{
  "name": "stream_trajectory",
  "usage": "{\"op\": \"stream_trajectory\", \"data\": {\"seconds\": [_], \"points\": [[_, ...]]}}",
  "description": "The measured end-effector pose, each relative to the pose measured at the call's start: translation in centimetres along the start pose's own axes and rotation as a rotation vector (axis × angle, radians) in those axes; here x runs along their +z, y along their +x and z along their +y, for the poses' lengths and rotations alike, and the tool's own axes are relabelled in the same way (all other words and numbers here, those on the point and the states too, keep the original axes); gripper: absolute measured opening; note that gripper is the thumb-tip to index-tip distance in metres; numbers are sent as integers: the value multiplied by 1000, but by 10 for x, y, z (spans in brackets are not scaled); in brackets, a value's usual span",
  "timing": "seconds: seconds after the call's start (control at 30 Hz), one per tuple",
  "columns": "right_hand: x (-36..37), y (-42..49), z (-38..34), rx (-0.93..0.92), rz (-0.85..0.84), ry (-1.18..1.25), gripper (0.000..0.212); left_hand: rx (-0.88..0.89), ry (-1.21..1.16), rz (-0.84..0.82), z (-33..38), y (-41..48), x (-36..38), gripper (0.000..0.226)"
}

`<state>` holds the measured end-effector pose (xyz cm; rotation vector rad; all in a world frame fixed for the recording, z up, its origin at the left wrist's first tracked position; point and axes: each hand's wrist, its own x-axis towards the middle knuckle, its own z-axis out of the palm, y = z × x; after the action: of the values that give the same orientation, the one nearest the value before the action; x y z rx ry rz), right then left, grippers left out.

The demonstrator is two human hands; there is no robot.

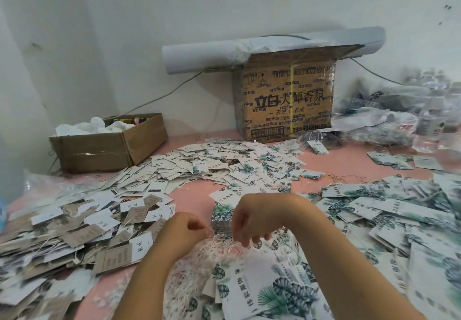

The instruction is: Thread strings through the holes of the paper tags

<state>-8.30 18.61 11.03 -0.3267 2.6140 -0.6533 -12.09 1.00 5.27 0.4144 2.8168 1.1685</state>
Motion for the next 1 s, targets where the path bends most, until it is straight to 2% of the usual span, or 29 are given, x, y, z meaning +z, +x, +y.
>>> {"op": "stream_trajectory", "data": {"seconds": [0.07, 0.17, 0.2, 0.33, 0.57, 0.73, 0.83, 0.93, 1.0], "points": [[1, 6, 2, -30, 147, 54, 23, 22, -119, -9, 7, -1, -3, 10], [7, 17, 6, -56, 256, 109, 47, 65, -226, -41, 18, -3, -7, 11], [9, 19, 7, -72, 282, 115, 47, 82, -253, -47, 20, -4, -7, 13], [11, 21, 8, -180, 355, 218, 13, 143, -276, -10, 27, -3, -8, 15], [1, 15, 13, -139, 499, 364, 21, 195, -319, 52, 31, -4, -12, 9], [-8, 8, 19, -136, 645, 756, 20, 178, -298, 37, 30, -5, -11, 12], [-12, 6, 20, -216, 713, 1060, 21, 165, -304, 14, 29, -4, -9, 13], [-13, 4, 20, -333, 672, 1468, 13, 154, -317, -9, 26, -3, -7, 14], [-14, 5, 24, -302, 657, 1583, 13, 143, -313, -24, 24, -2, -4, 14]]}}
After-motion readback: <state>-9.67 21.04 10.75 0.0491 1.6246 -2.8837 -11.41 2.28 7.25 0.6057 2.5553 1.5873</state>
